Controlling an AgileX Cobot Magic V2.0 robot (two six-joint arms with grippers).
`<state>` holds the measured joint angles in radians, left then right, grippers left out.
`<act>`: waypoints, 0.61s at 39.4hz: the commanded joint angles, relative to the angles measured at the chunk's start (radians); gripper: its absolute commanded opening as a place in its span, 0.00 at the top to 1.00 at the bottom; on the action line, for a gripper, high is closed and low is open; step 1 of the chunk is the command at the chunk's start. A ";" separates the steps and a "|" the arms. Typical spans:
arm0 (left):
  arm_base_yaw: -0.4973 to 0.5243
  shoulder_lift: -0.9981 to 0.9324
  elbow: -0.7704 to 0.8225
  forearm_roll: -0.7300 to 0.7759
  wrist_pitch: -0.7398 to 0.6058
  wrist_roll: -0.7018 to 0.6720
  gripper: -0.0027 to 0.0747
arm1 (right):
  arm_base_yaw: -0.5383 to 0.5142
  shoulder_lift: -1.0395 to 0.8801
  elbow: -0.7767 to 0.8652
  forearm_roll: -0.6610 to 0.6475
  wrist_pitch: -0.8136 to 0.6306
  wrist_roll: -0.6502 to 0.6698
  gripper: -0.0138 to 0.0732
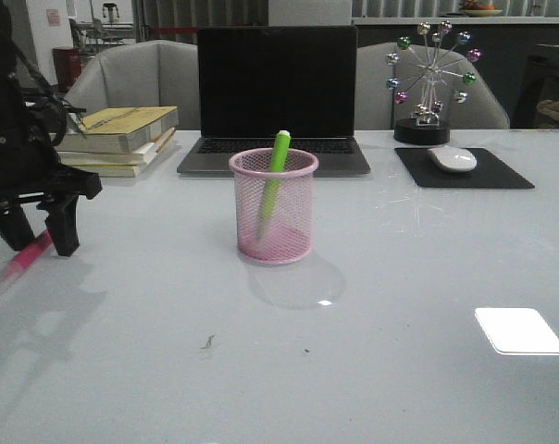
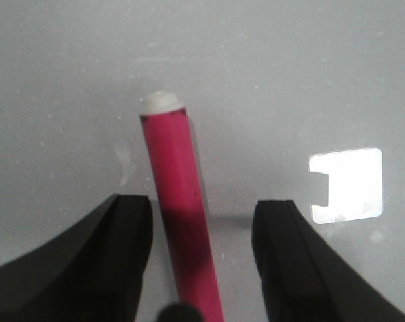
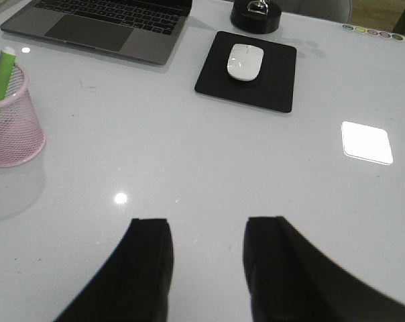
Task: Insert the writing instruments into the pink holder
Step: 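Lower the left gripper onto the pink marker and close on it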
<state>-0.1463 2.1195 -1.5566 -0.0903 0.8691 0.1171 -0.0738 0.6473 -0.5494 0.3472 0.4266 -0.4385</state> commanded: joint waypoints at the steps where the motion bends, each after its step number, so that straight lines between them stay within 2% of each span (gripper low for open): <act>1: -0.006 -0.044 -0.028 -0.015 -0.009 -0.003 0.45 | -0.005 -0.004 -0.027 0.004 -0.074 -0.011 0.39; 7: -0.006 -0.038 -0.028 -0.015 -0.007 -0.003 0.53 | -0.005 -0.004 -0.027 0.004 -0.074 -0.011 0.39; 16: -0.006 -0.038 -0.028 -0.015 0.012 -0.003 0.85 | -0.005 -0.004 -0.027 0.004 -0.074 -0.011 0.39; 24: -0.006 -0.038 -0.032 -0.015 0.008 -0.002 0.84 | -0.005 -0.004 -0.027 0.004 -0.074 -0.011 0.39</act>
<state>-0.1463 2.1241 -1.5643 -0.0903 0.8749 0.1194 -0.0738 0.6473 -0.5494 0.3472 0.4266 -0.4385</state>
